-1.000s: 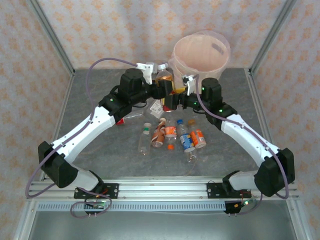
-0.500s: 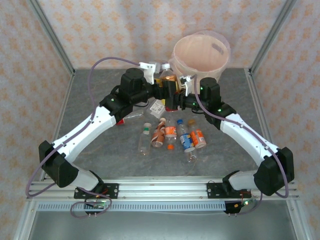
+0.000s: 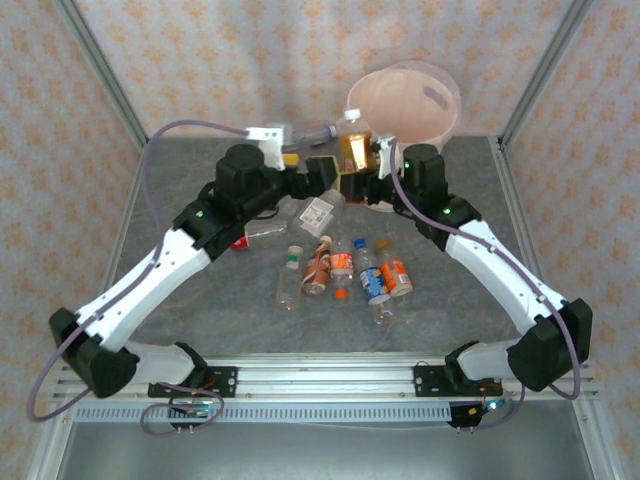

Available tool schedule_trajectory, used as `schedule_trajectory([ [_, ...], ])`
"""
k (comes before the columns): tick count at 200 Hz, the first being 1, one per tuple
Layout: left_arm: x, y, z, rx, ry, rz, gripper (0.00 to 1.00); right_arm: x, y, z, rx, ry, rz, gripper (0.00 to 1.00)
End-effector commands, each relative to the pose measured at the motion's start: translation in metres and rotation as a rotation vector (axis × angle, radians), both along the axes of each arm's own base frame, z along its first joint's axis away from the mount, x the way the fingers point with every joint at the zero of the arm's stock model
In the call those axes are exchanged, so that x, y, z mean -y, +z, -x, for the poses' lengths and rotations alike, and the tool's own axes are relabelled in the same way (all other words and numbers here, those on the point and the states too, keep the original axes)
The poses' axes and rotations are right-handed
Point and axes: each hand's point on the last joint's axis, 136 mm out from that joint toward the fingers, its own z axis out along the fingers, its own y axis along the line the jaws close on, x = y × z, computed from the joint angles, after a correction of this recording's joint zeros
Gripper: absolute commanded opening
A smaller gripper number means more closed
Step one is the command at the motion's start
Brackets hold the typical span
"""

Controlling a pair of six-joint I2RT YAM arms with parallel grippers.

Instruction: Put the plastic bottles in the bin

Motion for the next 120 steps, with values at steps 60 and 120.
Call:
schedule_trajectory([
  [60, -0.158, -0.103, 0.03, -0.208, 0.663, -0.297, 1.0, 0.099, 0.089, -0.108, 0.18, -0.487, 0.072, 0.59],
  [120, -0.188, -0.158, 0.052, -0.365, 0.754, -0.298, 1.0, 0.118, 0.029, -0.18, -0.008, -0.61, 0.31, 0.62],
])
